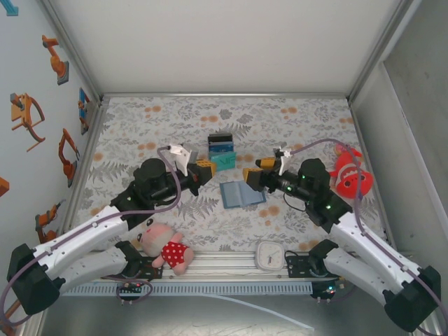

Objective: Take the credit cards out of the card holder

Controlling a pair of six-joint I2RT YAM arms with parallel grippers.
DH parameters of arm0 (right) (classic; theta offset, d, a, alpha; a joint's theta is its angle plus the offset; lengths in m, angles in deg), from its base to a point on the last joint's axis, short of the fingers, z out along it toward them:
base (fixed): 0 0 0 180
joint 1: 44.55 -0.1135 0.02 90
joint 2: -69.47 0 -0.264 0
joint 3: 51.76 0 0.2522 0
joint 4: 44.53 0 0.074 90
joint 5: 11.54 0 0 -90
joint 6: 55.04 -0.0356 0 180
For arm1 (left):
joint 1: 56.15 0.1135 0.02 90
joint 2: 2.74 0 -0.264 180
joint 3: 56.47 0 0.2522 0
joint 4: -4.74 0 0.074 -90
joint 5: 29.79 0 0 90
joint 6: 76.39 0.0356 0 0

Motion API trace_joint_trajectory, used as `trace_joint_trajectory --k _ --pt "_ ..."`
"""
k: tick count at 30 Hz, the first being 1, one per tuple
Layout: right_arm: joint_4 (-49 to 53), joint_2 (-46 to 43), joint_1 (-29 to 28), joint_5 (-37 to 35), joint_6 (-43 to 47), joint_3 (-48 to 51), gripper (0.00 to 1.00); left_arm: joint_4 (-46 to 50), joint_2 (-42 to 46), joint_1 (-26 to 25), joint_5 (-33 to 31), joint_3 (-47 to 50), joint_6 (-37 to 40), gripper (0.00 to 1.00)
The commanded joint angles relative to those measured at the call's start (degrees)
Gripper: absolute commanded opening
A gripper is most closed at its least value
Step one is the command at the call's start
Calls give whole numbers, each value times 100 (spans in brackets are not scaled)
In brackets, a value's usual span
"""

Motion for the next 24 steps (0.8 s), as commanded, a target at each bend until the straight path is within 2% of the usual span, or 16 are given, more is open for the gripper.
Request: trace_joint_trajectory --k 1,5,13,20,24 --pt "-1764 247 11 787 -856 135 76 -666 96 30 229 36 -416 0" --pt "-2692 667 12 1263 -1210 125 76 -716 121 30 411 27 -447 0" --pt "-3032 1030 6 1608 -1249 -122 64 -969 148 31 783 43 -486 0" --pt "-3164 983 5 1782 -1216 -206 41 -1103 89 30 1060 29 -512 0" --pt "-3170 864 11 1841 -1158 -201 19 -1161 44 30 1165 36 -520 0"
